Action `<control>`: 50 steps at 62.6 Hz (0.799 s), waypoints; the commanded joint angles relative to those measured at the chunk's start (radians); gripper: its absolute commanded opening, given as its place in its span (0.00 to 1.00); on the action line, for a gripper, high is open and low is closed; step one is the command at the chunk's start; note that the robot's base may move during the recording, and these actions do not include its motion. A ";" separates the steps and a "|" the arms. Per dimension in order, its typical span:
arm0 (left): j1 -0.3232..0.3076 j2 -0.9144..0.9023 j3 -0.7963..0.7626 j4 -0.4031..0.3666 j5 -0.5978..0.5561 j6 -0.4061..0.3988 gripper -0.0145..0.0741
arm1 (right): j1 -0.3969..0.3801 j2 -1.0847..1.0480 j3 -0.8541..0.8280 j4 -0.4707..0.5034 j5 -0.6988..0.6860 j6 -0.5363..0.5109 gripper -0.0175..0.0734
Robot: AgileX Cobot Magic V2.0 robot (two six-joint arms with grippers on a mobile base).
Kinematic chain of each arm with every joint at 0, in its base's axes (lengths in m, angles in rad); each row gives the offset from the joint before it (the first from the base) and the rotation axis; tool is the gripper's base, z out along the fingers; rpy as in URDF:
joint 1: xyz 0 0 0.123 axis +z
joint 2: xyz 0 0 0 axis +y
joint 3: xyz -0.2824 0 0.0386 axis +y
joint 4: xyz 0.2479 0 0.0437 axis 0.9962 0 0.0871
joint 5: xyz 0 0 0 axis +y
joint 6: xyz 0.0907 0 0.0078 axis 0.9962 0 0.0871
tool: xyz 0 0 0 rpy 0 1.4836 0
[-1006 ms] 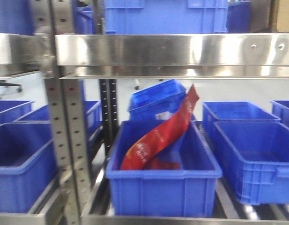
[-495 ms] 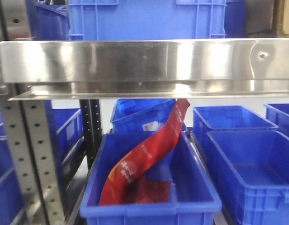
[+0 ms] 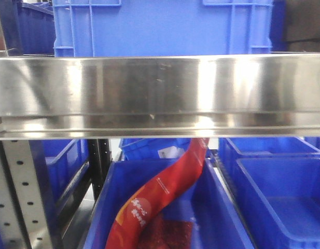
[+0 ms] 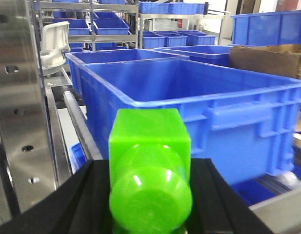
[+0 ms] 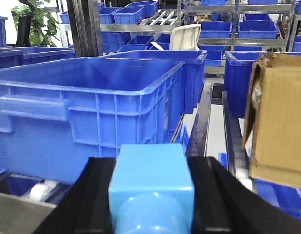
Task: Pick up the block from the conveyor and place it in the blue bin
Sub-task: 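Move both held blocks over the open blue bin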
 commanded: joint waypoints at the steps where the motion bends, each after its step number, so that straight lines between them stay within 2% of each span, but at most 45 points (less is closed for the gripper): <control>1: -0.006 -0.004 -0.001 0.004 -0.014 0.001 0.04 | 0.003 -0.002 -0.009 -0.007 -0.022 -0.004 0.03; 50: -0.006 -0.004 -0.001 0.004 -0.014 0.001 0.04 | 0.003 -0.002 -0.009 -0.007 -0.022 -0.004 0.03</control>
